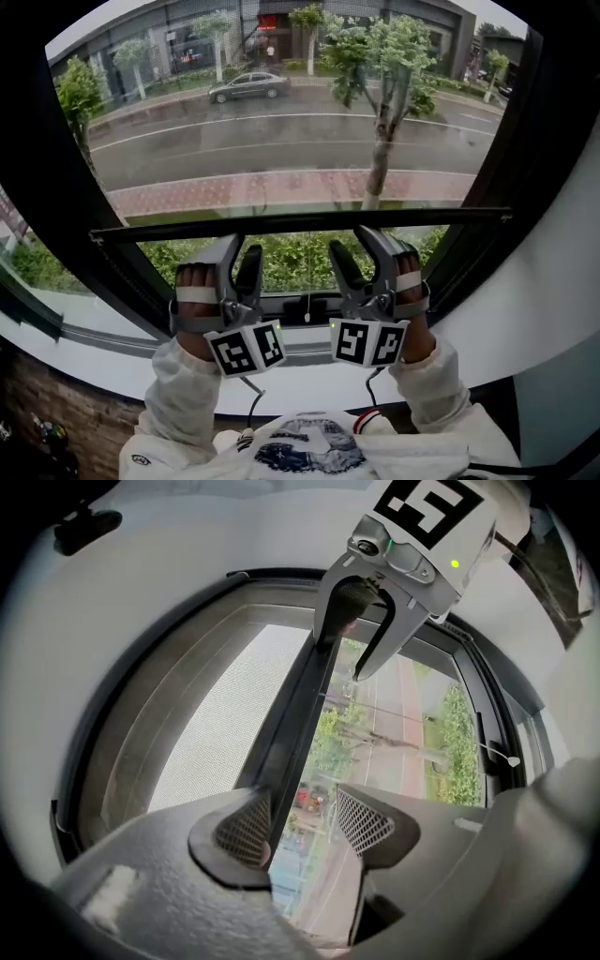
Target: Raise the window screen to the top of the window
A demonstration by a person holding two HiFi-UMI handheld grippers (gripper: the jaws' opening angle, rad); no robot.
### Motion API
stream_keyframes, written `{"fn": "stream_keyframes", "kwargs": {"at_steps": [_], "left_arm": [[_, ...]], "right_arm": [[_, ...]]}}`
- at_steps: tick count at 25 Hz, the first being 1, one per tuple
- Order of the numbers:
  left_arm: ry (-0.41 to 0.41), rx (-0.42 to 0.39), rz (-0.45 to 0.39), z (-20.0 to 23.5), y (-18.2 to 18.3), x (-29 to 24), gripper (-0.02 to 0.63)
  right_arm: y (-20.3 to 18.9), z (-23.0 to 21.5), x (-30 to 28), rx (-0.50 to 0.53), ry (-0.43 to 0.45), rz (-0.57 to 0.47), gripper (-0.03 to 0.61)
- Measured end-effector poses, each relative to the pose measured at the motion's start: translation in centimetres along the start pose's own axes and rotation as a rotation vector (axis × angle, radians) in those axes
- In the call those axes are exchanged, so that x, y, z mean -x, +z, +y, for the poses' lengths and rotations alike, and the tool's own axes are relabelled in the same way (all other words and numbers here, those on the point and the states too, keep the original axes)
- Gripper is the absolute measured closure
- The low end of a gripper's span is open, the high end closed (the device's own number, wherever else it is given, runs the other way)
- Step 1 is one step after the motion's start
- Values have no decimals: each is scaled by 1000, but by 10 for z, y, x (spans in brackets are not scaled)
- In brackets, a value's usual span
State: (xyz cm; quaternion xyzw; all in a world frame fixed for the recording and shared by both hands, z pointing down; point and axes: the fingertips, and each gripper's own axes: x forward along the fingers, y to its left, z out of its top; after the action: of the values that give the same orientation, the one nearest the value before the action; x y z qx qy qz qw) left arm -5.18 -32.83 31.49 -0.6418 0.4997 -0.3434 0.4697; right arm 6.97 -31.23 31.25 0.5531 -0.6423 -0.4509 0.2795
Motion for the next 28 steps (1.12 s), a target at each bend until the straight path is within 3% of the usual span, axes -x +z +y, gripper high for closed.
{"fn": "stream_keyframes", "kwargs": {"at_steps": [4, 17, 28], "left_arm": [[23, -4, -14, 23, 0, 8, 394], [53, -16, -36, 74, 18, -25, 394], [125, -40, -71, 129, 27, 1, 395]], "right_arm": [[19, -14, 1, 6, -23, -9, 347], [27, -68, -35, 47, -71, -20, 362], [70, -109, -23, 79, -149, -50, 374]]}}
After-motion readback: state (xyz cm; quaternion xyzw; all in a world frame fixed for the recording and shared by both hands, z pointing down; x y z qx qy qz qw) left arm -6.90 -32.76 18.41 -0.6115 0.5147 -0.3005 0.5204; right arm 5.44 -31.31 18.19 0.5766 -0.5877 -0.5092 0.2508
